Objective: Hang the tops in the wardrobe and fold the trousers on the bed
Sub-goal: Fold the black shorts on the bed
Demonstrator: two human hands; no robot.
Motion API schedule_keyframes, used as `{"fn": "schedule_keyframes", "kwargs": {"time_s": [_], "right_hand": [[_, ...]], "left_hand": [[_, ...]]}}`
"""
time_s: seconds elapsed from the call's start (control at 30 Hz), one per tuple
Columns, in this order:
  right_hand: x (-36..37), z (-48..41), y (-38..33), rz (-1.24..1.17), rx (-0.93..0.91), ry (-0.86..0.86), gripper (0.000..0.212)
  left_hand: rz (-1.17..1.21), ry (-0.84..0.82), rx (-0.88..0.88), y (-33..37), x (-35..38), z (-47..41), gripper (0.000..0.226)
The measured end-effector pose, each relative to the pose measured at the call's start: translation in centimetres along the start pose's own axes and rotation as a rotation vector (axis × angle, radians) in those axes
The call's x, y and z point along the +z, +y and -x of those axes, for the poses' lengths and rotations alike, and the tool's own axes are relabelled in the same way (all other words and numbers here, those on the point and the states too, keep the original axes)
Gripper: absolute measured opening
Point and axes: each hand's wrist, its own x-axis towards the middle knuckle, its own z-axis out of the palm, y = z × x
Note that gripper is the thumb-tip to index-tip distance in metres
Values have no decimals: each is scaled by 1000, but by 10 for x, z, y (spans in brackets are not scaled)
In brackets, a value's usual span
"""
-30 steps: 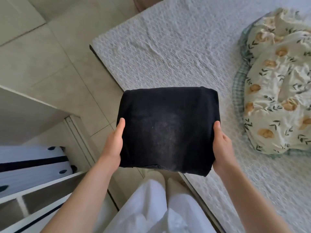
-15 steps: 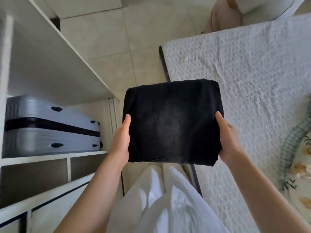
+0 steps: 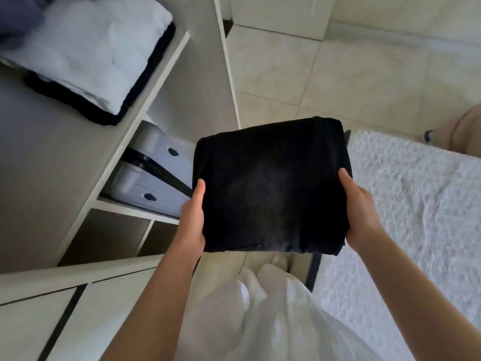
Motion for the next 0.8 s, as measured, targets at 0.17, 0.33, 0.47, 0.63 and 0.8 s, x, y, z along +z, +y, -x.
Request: {"fn": "schedule_keyframes", "kwargs": {"time_s": [0.17, 0.33, 0.47, 0.63, 0.8], "right_hand": [[41, -33, -53, 88, -30, -162, 34], [88, -54, -104, 122, -76, -291, 41], [128, -62, -146, 107, -148, -376, 33], [175, -69, -194, 114, -208, -458, 33], [222, -73, -230, 143, -203, -554, 35]], "left_hand": [[170, 111, 73, 29, -2, 1, 66], [281, 189, 153, 75, -6, 3, 51], [354, 208, 240, 121, -11, 5, 28], [444, 171, 335, 172, -21, 3, 28], [506, 161, 396, 210, -38, -2, 63]]}}
